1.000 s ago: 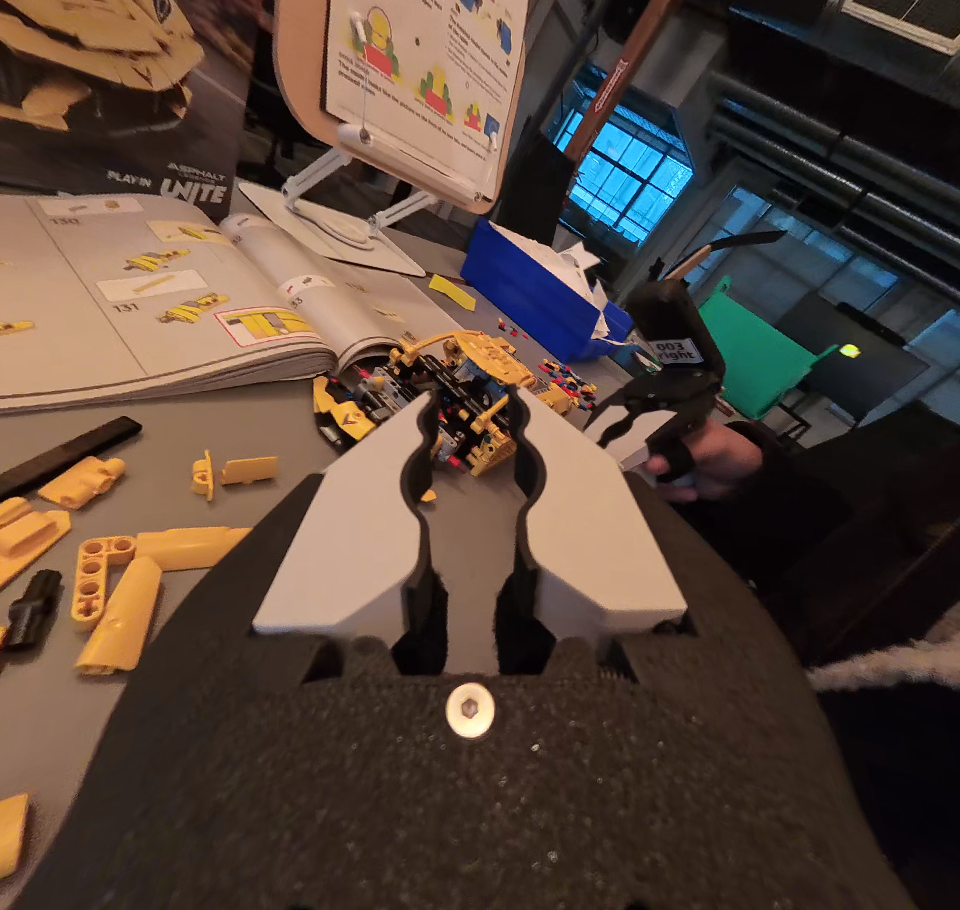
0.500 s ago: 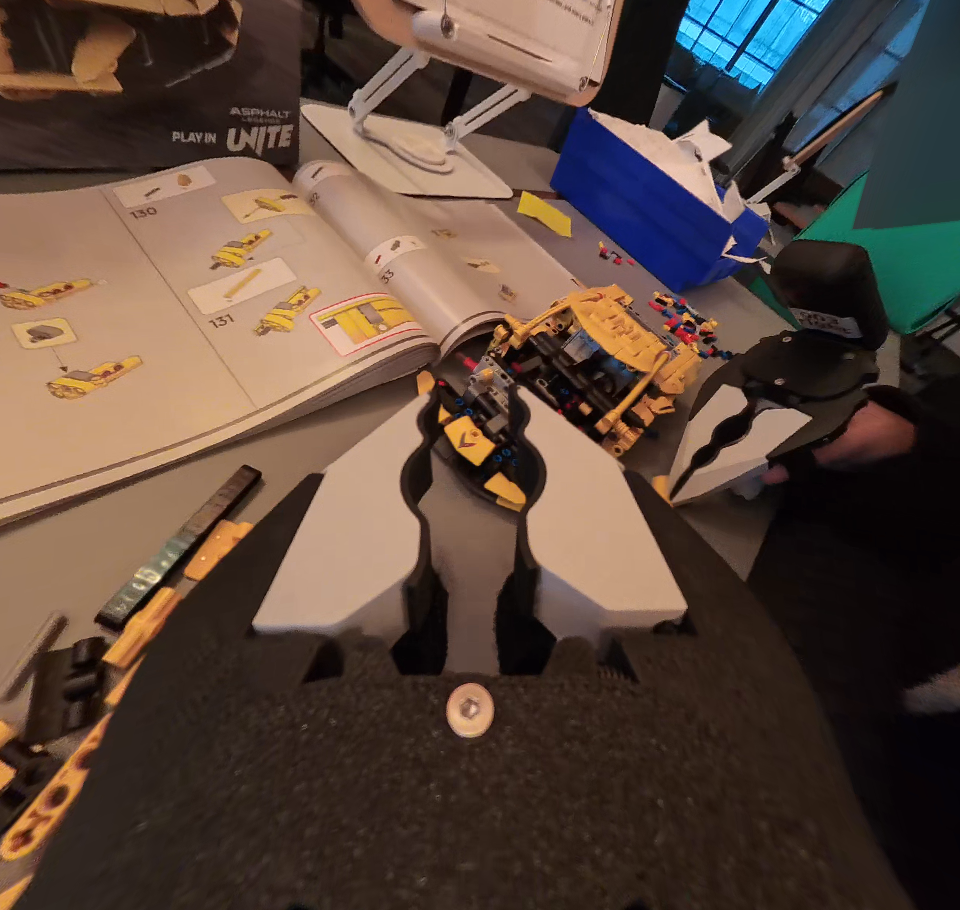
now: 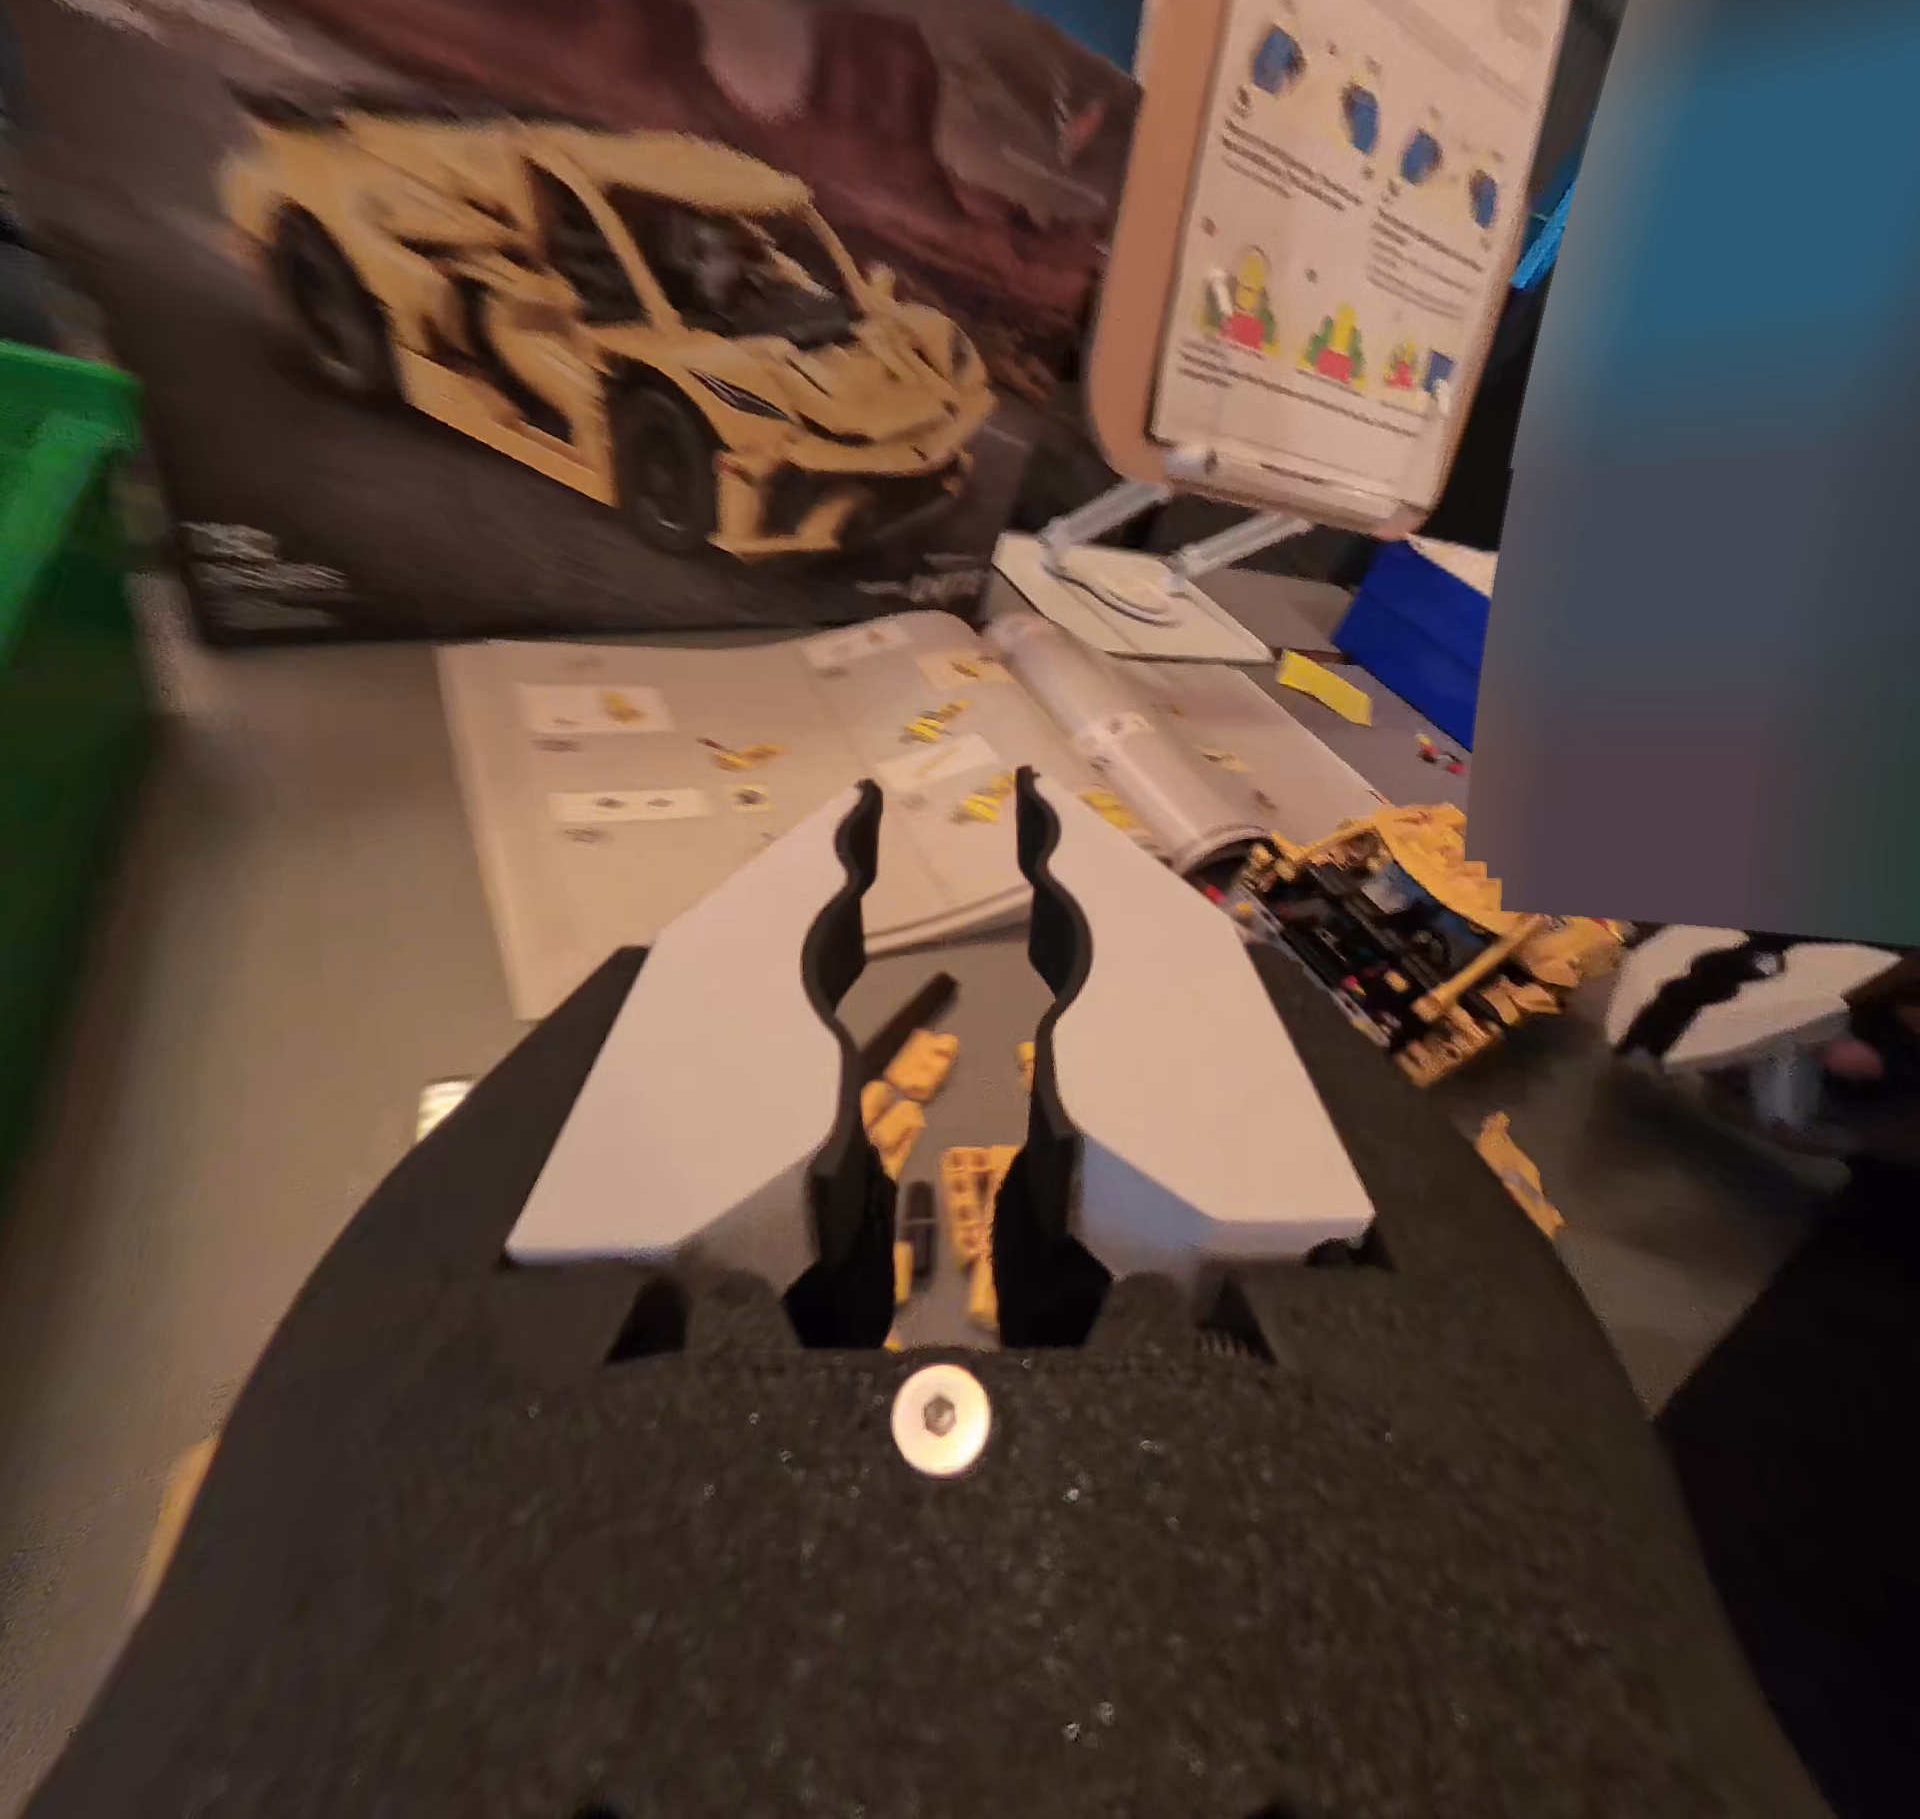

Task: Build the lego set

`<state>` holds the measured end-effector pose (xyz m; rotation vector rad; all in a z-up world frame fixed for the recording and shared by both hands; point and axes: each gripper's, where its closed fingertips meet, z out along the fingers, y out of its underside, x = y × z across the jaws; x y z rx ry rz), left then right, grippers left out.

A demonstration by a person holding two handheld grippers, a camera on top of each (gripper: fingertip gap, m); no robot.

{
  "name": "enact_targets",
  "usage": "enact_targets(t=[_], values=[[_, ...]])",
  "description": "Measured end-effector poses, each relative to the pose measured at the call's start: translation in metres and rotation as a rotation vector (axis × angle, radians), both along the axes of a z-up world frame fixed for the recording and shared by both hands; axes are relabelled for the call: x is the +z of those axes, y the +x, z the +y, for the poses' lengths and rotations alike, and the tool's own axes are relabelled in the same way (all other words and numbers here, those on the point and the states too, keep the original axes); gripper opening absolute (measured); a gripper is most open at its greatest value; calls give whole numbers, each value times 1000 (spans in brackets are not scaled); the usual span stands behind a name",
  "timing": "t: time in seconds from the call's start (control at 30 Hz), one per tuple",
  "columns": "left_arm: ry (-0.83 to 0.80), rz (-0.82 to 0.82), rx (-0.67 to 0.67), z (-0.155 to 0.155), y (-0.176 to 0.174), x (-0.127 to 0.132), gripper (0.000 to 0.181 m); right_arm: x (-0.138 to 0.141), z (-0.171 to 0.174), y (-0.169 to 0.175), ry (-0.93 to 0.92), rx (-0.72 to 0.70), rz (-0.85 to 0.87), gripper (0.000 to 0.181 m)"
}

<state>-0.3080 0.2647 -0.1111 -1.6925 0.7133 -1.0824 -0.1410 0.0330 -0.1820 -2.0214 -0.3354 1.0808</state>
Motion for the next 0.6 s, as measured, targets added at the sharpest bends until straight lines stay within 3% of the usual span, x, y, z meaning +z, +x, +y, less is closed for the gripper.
enact_targets(t=[0.13, 0.27, 0.4, 0.6], values=[[25, -89, 107, 14, -68, 50, 26, 4, 1, -3, 20, 1, 11, 11], [-122, -138, 8, -6, -101, 57, 26, 0, 5, 1, -8, -35, 12, 11], [-59, 71, 26, -21, -121, 21, 26, 2, 7, 3, -3, -55, 27, 11], [-14, 591, -130, -63, -114, -77, 26, 0, 8, 3, 2, -72, 10, 11]])
